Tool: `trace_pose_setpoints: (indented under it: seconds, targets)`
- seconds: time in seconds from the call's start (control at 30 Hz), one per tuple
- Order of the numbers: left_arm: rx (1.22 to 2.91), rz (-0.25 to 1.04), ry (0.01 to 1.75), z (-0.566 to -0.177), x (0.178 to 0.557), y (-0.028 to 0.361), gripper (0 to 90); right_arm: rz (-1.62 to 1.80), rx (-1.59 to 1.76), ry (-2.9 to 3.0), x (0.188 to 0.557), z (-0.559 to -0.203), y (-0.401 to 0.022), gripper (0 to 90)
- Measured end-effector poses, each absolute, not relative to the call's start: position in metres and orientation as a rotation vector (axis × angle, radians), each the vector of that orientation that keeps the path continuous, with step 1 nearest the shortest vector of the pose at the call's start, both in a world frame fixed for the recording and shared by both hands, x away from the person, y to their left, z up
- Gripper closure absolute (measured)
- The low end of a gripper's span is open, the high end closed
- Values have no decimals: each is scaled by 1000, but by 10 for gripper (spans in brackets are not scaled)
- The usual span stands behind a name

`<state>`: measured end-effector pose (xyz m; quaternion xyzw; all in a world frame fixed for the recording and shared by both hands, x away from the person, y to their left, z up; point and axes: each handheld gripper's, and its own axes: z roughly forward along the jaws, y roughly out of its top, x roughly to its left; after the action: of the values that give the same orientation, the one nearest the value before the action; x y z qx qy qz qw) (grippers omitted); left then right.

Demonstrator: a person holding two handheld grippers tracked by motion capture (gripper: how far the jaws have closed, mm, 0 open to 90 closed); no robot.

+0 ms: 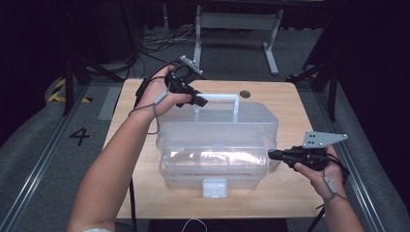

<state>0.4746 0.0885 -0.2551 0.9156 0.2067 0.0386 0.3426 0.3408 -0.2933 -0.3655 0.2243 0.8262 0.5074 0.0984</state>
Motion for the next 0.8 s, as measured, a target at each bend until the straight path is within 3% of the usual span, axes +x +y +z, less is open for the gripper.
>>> trace_pose_setpoints:
  seconds: [0.3, 0.5, 0.63, 0.8]
  targets:
    - [2371, 118, 537, -256, 473, 89, 705, 1530, 678, 2415, 341, -363, -296, 900]
    - [2307, 198, 527, -250, 462, 89, 489, 1530, 677, 2413, 341, -362, -296, 900]
    - [2270, 225, 550, -243, 456, 94, 423, 1523, 676, 2412, 342, -361, -295, 900]
    - [2237, 264, 571, -236, 450, 101, 410, 1518, 668, 2406, 344, -358, -294, 900]
